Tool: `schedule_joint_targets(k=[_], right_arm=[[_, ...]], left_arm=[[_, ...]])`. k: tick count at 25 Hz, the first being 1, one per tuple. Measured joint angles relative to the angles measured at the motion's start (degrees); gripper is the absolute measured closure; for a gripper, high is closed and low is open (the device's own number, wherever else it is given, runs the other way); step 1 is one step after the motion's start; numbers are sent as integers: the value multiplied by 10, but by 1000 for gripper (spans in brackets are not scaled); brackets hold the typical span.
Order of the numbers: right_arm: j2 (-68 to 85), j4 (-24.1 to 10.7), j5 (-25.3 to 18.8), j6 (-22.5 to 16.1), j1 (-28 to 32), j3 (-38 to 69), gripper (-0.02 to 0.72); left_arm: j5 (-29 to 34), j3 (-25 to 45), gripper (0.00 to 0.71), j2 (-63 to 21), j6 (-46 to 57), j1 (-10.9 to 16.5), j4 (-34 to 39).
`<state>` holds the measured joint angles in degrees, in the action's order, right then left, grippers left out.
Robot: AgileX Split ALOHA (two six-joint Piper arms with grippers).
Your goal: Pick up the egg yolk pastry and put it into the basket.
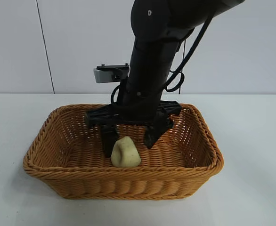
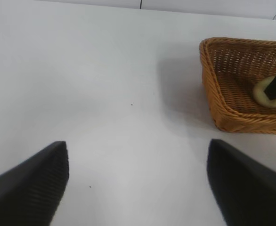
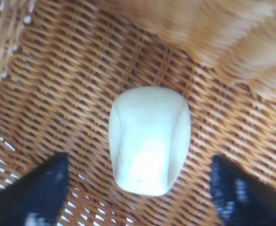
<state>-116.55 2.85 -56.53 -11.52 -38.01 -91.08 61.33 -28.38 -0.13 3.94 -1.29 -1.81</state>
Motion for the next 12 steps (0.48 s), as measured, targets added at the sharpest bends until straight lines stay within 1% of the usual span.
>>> schedule_joint_targets(k=[3,5,8,12], right_arm=[[1,-28,-67,-2,0,-66,46],[2,-43,-98,-4,2,-103,46],[4,-45,-121,-6,19,-141,46],[6,-55,-127,-6,60,-156,46]], left_arm=[[0,0,127,0,0,0,0],[0,0,127,0,0,0,0],[0,0,127,0,0,0,0],[0,0,127,0,0,0,0]])
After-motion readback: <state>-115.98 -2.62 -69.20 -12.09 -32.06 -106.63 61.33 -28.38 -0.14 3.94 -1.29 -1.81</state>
